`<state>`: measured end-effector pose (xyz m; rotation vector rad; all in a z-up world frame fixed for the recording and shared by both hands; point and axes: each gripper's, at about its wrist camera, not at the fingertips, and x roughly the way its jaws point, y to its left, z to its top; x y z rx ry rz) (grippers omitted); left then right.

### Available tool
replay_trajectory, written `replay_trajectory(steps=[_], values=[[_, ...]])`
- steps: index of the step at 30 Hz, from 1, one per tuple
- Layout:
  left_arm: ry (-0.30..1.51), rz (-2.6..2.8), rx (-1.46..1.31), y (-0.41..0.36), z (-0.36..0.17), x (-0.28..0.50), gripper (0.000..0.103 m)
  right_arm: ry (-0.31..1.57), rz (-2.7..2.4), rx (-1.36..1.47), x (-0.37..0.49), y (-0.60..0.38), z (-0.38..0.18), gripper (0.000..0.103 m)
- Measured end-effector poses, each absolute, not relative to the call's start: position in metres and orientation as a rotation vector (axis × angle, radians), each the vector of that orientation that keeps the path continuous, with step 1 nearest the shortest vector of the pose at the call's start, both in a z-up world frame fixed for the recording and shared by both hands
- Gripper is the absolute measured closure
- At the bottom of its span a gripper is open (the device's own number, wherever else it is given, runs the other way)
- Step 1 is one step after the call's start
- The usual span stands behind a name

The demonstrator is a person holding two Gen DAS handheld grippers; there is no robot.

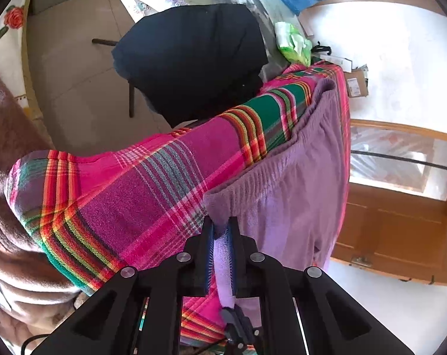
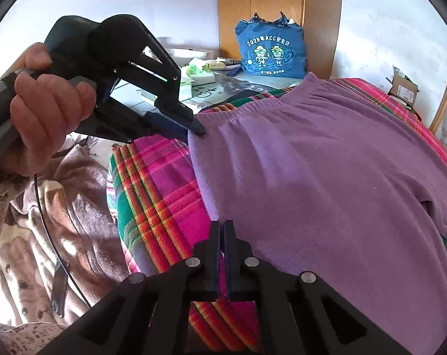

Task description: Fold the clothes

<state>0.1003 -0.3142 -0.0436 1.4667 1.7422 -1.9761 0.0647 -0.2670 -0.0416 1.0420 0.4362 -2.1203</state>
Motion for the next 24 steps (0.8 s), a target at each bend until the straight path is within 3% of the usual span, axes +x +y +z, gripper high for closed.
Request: replay_trajectory(steps=[24], values=[[1.711, -1.965, 1.433, -0.3122, -0.0411, 0.0990, 0.093, 0.320, -2.074, 1.109, 0.0565, -0.2656, -0.0431, 0.100]])
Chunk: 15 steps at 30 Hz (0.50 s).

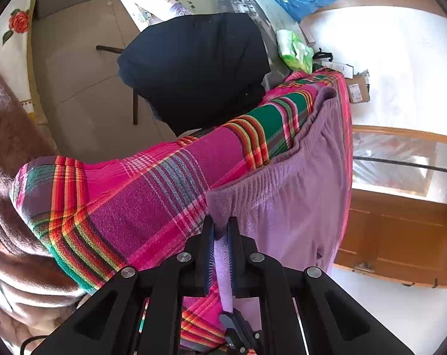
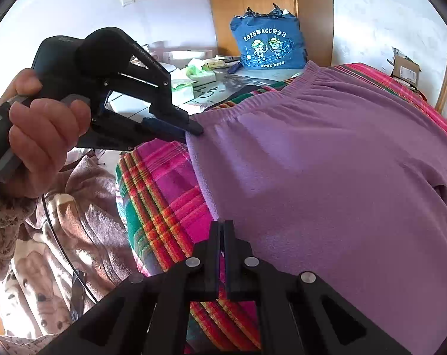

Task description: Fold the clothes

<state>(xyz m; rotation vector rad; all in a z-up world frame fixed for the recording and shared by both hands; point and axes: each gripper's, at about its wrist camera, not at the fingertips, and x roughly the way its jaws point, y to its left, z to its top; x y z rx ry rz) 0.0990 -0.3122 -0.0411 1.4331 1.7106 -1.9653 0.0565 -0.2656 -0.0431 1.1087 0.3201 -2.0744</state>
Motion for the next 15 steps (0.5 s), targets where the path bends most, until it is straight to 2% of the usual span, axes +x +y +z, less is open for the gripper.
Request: replay_trajectory(steps=[3, 8, 10, 15], values=[[1.690, -1.956, 1.453, -0.310, -0.039, 0.098, 0.091, 0.280, -2.049, 1.126, 0.055, -0.264, -0.039, 0.094], [1.614, -1.969, 1.423, -0.317, -0.021, 0.104, 0.091, 0.210, -1.995, 1.103, 0.059, -0.258, -0.017, 0.094], [1.594, -1.975, 1.388, -0.324, -0.010, 0.112, 0.084, 0.160, -1.956, 1.080, 0.063, -0.252, 0.001, 0.093], [1.518, -2.045, 1.307, -0.337, 0.031, 0.133, 0.083, 0.094, -1.889, 0.963, 0.073, -0.221, 0.065, 0.090]])
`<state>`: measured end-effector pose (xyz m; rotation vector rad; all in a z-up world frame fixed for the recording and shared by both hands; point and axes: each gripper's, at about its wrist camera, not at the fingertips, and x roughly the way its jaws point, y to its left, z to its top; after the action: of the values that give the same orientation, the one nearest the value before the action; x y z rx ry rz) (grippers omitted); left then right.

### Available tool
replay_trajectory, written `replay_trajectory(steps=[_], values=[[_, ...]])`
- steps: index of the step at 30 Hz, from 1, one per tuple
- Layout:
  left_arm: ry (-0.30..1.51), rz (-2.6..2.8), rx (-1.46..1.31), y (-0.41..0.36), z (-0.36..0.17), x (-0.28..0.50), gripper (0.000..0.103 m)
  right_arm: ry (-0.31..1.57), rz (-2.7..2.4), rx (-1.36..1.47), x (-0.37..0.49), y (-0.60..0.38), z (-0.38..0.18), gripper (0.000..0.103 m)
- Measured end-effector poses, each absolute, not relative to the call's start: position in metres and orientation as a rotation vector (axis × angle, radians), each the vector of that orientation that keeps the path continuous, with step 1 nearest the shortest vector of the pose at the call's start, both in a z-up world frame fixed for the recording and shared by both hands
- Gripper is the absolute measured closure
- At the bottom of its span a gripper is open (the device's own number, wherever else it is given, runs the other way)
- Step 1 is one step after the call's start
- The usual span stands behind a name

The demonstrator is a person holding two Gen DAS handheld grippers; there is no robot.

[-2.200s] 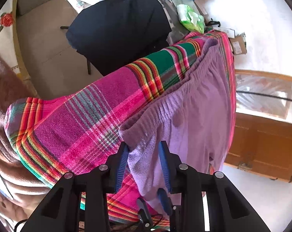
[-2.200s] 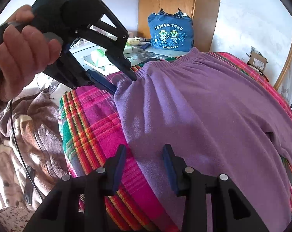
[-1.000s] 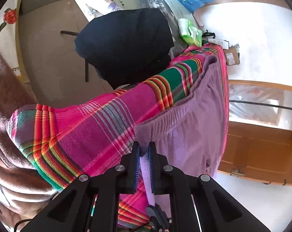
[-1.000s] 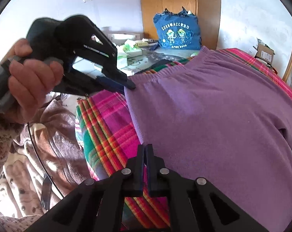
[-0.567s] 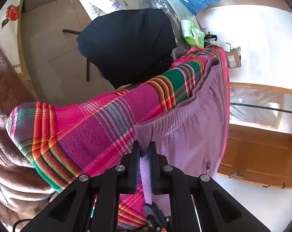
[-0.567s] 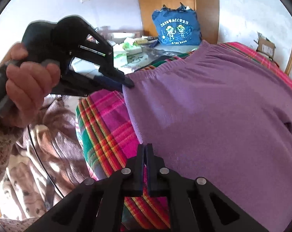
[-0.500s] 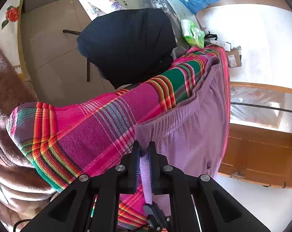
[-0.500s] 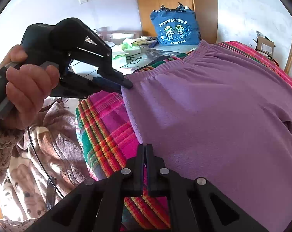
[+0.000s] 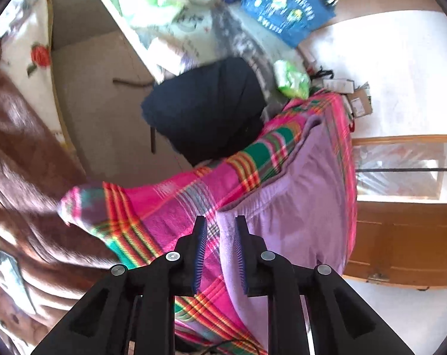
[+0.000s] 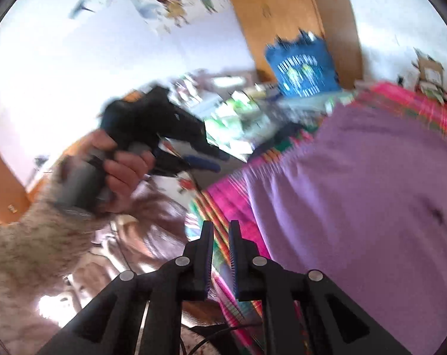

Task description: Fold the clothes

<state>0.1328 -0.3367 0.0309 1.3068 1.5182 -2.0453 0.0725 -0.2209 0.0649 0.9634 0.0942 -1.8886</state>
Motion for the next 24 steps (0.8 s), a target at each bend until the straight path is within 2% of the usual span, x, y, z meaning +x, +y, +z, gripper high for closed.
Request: replay_trajectory(steps=[2, 7, 10, 13, 17, 24], values=[[1.495, -2.085, 1.287, -0.336, 0.047, 0.135, 0.078, 0.129, -1.936, 0.889, 0.074, -0.202, 0.098, 0.086], [1.396, -2.253, 1.283, -0.321, 0.095, 0.109, 0.078, 0.261, -2.193, 0.708, 0.059, -0.153, 0.179, 0.083], [1.309, -2.339, 1.303, -0.307, 0.117, 0.082, 0.078, 0.270, -2.280, 0.689, 0.034, -0.132, 0.209, 0.078], [1.212, -2.421, 1.344, -0.290, 0.134, 0.049, 0.077, 0.276, -2.354, 0.692, 0.006, -0.116, 0.223, 0.078], [1.111, -2.500, 1.409, -0.265, 0.139, 0.004, 0.074, 0.237, -2.377, 0.808, -0.051, -0.111, 0.204, 0.077], [1.114, -2.420, 1.600, -0.254, 0.071, -0.037, 0.075, 0.249, -2.315, 1.038, -0.151, -0.120, 0.115, 0.077]])
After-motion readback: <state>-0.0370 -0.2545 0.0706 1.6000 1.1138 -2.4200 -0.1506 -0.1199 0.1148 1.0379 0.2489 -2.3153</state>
